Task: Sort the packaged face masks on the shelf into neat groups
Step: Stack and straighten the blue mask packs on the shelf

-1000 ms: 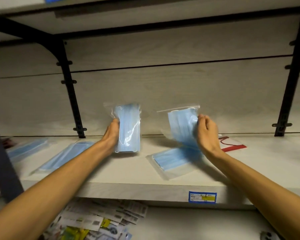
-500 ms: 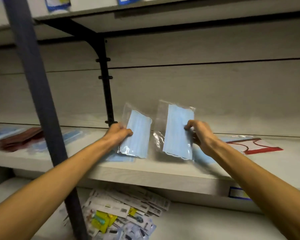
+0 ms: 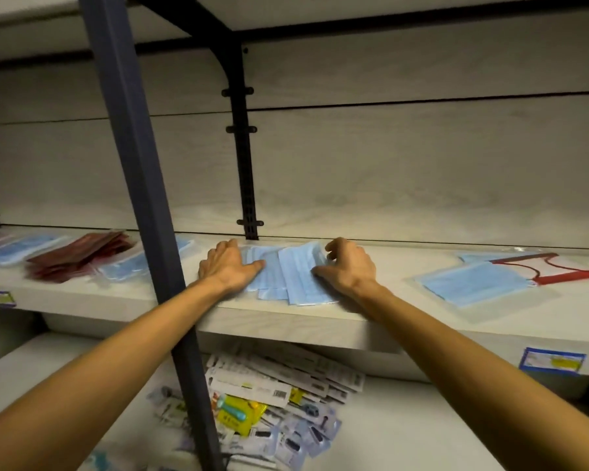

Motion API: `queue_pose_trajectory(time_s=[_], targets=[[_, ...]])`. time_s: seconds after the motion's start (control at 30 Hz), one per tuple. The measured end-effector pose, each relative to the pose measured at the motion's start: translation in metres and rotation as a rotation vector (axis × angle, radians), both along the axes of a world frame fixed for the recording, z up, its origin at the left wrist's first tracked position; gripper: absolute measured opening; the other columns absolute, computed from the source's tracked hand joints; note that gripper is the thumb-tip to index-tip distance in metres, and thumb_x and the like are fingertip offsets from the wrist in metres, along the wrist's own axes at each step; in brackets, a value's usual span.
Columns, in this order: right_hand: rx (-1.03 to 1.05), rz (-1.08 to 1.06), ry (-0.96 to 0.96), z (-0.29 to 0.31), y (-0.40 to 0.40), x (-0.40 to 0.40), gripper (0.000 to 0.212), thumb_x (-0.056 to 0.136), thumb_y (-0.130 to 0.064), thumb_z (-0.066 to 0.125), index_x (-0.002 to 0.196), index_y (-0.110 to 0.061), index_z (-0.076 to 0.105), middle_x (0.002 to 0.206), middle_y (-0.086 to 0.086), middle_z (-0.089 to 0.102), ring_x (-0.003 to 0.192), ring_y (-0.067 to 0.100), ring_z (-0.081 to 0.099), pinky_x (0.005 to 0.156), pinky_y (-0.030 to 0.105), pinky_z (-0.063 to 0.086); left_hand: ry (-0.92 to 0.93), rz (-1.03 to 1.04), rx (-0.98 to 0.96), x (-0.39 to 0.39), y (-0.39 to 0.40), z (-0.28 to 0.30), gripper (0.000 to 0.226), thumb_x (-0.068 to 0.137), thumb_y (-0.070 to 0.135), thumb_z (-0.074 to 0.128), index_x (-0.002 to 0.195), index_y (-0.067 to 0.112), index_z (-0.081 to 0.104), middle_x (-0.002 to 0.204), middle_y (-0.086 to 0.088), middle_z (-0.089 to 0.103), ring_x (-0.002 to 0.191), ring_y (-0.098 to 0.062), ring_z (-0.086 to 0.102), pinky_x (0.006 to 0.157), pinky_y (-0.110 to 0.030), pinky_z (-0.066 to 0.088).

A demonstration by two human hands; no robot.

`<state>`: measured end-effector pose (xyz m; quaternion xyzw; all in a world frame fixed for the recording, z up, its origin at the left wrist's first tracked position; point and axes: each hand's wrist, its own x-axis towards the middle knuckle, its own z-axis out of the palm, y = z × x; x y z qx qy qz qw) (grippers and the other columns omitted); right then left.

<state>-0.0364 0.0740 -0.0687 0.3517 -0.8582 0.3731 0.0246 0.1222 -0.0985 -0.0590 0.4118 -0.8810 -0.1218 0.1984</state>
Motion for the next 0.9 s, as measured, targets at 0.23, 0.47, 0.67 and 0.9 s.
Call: queue_pose_trajectory(time_s=[0.23,0.47,0.67,0.9], targets=[[0.075,-0.037,0.186,0.009,0.041,-0.017,0.051,0.094,-0.047,0.059,0.135,-0.017,0.057,0.138,0.009,0.059,0.128,0.03,0.048,0.104,0.04,0.042,0.107,-0.251,-0.188,-0.029,0.026,0.011,0.04,0.096,0.046,0.058,0.128,0.023,0.061,0.142,0.0,0.054,0.132,-0.024,0.047,0.108,-0.039,0.034],[0.28,-0.171,0.371,0.023,0.144,-0.065,0.05,0.094,-0.042,0.06,0.137,-0.017,0.054,0.139,0.011,0.057,0.129,0.032,0.046,0.104,0.042,0.04,-0.019,-0.575,-0.424,-0.094,0.103,0.024,0.027,0.095,0.046,0.056,0.113,0.034,0.072,0.147,0.002,0.051,0.138,-0.02,0.041,0.115,-0.038,0.024],[0.274,-0.336,0.272,0.016,0.237,-0.112,0.054,0.095,-0.043,0.061,0.139,-0.013,0.053,0.139,0.014,0.056,0.126,0.034,0.049,0.102,0.044,0.043,-0.114,-0.74,-0.365,-0.15,0.179,0.023,0.046,0.095,0.058,0.051,0.128,0.028,0.062,0.142,0.003,0.055,0.131,-0.022,0.05,0.099,-0.036,0.039],[0.248,-0.374,0.183,0.007,0.31,-0.158,0.044,0.094,-0.028,0.062,0.137,-0.026,0.054,0.139,0.007,0.058,0.124,0.028,0.054,0.102,0.042,0.048,-0.224,-0.743,-0.241,-0.205,0.225,0.009,0.078,0.083,0.077,0.048,0.145,0.03,0.047,0.15,0.0,0.051,0.134,-0.026,0.049,0.099,-0.039,0.043]])
